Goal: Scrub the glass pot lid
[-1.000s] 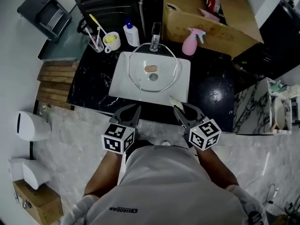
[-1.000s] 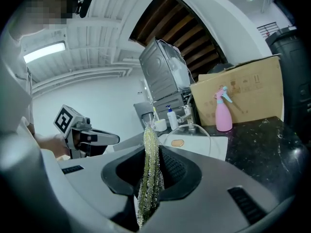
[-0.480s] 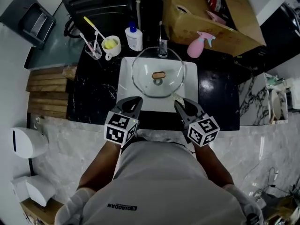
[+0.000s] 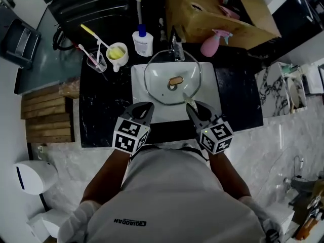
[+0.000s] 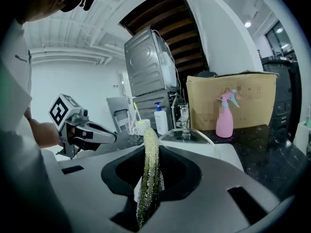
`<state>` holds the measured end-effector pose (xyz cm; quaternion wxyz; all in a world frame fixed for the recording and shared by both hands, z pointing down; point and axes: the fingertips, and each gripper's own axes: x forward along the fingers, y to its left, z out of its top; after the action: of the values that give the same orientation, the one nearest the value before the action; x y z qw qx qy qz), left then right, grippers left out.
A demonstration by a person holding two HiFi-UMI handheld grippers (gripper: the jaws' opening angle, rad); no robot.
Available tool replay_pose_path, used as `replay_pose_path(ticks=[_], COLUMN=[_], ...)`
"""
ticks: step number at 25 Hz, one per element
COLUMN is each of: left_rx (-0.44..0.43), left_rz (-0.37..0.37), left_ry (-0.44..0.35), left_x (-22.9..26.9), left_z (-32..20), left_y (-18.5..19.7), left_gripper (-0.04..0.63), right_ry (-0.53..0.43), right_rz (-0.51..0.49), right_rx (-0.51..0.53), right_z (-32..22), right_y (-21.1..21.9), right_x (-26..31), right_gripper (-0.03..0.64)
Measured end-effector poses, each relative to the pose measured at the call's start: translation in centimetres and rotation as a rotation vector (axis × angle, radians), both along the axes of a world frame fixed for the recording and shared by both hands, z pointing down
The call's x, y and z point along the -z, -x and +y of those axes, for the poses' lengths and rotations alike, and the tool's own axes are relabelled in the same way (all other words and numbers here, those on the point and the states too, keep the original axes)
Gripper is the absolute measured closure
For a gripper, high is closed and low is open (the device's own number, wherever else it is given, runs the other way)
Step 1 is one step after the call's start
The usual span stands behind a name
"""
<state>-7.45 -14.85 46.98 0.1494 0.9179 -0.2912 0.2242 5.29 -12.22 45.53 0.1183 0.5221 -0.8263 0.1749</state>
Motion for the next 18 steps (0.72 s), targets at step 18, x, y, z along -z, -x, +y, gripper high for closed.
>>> replay_pose_path(ticks=[18], left_rx=[0.030], left_rz=[-0.046], left_ry=[0.015], left_x=[-3.0], left_z=[-2.6], left_y=[1.7], left_gripper=[0.580], right_ry=[0.016], right_rz=[0.351], right_rx=[0.093], right_z=[-5.5], right_y=[0.1], right_x=[-3.7], right_gripper=[0.531])
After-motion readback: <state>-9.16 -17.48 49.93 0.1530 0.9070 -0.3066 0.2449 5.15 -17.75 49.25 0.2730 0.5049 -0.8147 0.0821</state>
